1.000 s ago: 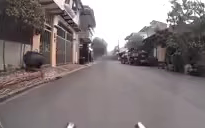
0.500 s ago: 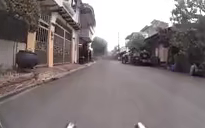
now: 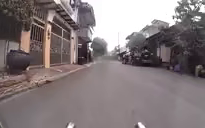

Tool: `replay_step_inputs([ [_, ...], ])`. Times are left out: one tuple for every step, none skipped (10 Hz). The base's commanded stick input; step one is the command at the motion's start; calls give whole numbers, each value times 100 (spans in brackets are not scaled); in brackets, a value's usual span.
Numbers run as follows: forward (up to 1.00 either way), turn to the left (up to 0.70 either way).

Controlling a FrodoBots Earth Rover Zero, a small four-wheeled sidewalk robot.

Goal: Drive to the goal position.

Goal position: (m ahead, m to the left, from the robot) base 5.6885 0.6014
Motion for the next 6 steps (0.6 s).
replay_step_inputs([
  [70, 0],
  [70, 0],
  [70, 0],
  [70, 0],
  [70, 0],
  [70, 0],
])
